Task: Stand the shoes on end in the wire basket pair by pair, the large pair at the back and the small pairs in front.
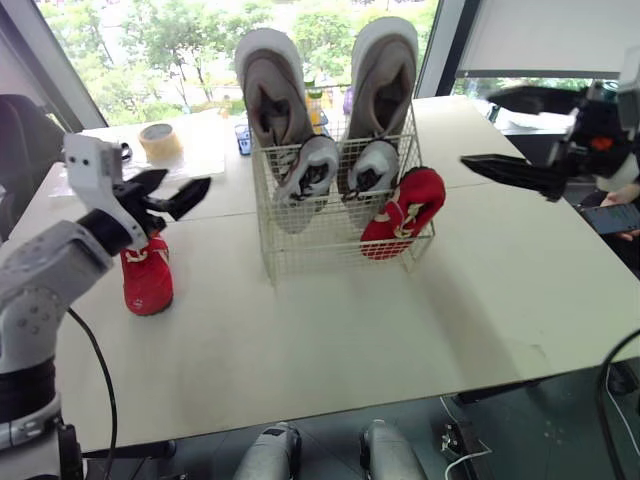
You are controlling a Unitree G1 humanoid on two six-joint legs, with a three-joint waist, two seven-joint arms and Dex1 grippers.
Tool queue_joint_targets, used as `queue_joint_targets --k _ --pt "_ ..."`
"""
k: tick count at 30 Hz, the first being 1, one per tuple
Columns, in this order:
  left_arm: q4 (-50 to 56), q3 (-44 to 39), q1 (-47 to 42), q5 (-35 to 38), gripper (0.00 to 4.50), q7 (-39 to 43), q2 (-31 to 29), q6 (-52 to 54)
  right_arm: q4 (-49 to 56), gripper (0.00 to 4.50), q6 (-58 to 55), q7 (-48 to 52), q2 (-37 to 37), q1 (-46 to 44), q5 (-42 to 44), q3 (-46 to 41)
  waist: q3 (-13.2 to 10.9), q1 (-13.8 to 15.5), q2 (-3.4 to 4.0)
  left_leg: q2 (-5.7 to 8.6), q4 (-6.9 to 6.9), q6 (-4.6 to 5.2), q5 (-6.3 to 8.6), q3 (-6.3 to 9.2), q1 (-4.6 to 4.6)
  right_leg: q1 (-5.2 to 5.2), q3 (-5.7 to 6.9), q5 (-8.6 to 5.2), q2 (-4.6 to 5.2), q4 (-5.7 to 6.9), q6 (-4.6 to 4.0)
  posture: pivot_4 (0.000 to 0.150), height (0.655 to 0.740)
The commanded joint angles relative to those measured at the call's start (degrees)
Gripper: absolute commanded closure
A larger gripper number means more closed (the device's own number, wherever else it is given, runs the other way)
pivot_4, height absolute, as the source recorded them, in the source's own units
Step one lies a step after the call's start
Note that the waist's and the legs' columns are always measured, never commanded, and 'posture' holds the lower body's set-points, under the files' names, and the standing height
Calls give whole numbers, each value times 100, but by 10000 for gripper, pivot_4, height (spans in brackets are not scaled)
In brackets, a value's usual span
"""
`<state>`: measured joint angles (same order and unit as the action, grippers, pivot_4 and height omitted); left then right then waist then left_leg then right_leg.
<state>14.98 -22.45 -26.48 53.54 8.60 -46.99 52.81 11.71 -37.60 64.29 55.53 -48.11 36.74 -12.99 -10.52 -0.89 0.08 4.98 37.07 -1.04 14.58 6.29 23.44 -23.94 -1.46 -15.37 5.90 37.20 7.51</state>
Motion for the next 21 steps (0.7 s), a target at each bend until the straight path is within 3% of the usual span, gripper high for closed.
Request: queue_joint_targets --k 1,5,9,15,21 --pt "-279 -207 -315 -270 0 -545 -327 671 429 358 -212 -172 -275 -280 390 207 -2 15 -5 4 2 1 0 -1 1 0 0 0 2 -1 1 1500 7400" --pt "-771 -351 -519 -614 0 -1168 -491 1607 616 358 -268 -255 -594 -384 546 459 -5 43 -13 8 7 1 0 2 6 -3 1 1 7 1 2 1500 7400" --pt "-967 -537 -154 -821 0 -1389 -124 2172 669 358 -255 -309 -713 -390 567 574 -4 26 -13 8 5 -12 -7 0 6 -8 0 1 8 5 2 1500 7400" --pt "-1190 -228 -156 -1282 0 -1201 171 2194 785 358 -321 -407 -725 -337 652 549 -8 32 -35 7 5 -28 -16 3 10 -13 0 1 7 10 1 1500 7400" --pt "-1959 181 -386 -1937 0 -896 483 1557 993 358 -447 -624 -703 -208 766 495 -7 42 -36 8 4 -29 -16 1 9 -13 1 1 10 11 1 1500 7400"
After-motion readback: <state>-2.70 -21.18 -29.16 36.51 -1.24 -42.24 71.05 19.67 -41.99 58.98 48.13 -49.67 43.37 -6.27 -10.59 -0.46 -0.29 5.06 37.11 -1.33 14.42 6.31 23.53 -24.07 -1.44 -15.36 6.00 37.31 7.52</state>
